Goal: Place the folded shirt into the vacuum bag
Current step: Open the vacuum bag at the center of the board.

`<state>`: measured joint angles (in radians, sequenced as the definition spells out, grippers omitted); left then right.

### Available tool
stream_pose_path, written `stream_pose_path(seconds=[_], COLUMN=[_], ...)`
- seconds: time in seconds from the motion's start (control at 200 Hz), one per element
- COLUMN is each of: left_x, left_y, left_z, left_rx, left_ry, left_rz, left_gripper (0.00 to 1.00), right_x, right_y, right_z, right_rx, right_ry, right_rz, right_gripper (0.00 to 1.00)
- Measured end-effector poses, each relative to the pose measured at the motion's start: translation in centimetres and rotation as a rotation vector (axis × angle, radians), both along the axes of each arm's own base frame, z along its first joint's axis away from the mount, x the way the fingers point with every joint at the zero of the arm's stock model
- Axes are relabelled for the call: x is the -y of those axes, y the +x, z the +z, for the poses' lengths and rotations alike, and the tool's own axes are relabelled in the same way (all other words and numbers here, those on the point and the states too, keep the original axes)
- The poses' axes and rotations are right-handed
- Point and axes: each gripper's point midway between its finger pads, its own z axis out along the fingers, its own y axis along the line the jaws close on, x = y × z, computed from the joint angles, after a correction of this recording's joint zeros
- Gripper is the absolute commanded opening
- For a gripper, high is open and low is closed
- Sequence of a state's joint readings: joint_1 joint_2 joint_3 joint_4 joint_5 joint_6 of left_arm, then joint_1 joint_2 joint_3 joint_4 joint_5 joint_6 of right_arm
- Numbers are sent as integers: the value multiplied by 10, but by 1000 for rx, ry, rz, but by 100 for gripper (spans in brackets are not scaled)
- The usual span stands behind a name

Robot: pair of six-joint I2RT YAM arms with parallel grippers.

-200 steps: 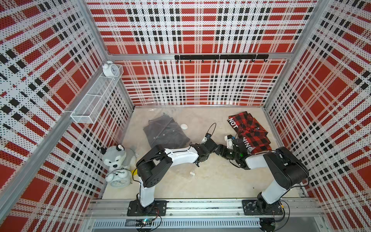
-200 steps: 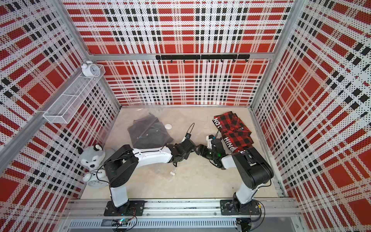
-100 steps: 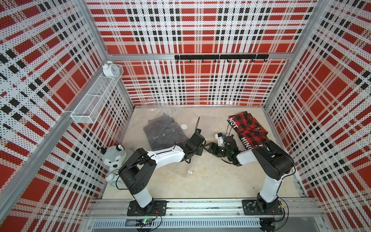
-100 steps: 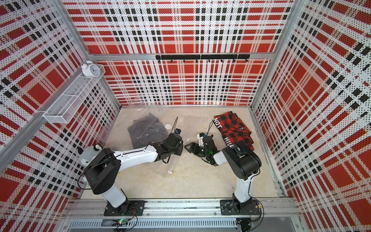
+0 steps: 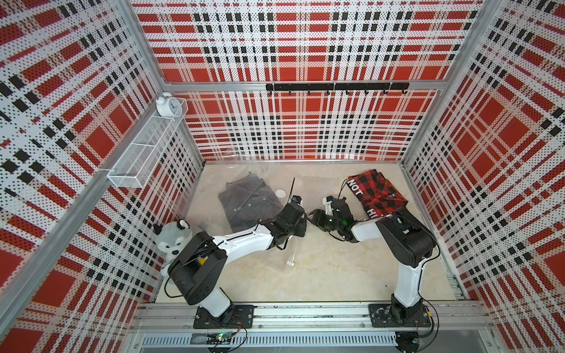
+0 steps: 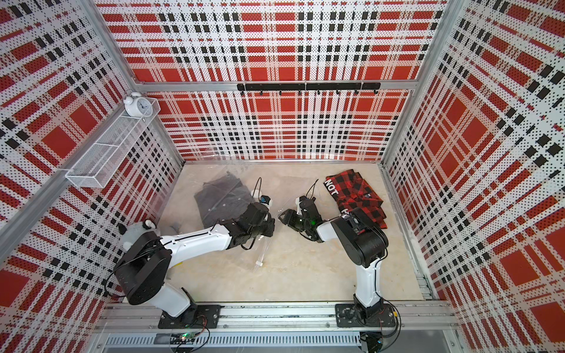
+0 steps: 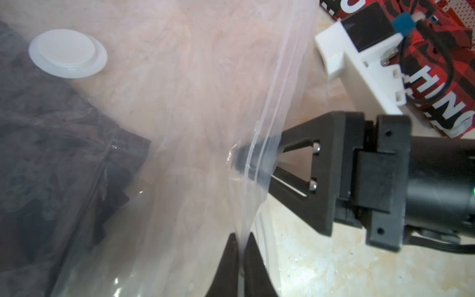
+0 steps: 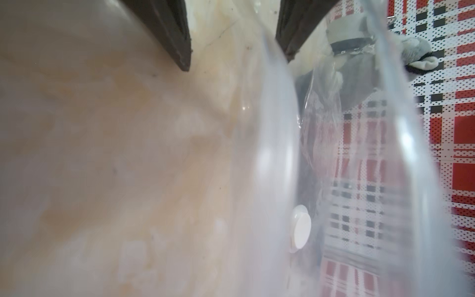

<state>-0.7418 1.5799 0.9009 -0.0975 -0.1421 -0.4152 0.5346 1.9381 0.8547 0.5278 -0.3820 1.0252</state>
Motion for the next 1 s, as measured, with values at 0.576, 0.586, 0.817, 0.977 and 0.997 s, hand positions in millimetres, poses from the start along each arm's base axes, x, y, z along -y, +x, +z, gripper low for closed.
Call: stream_pose_path(seconds=[0.576,0.586,0.817,0.977,0.997], left_x=[-40,-41,-54,-59,-59], left_y=[16,17,21,22,22], left_z=[23,23,23,29,29], left_rx=[60,60,76,92,94], left_ry=[-31,-29,12,22,22], left_rz=[111,113,166,188,188], left_gripper=[8,8,10,19,22], right_x=[64,65,76,74,72], right_y=[1,0,-9,-9,-10], right_z=[2,1,-12,-8,-6], right_rx=[42,40,11,21,24], right_ry=[-365,-369,-434,-418,-411], right_rz=[-163,-164,-161,-150,-147], right_gripper=[16,16,18,19,19])
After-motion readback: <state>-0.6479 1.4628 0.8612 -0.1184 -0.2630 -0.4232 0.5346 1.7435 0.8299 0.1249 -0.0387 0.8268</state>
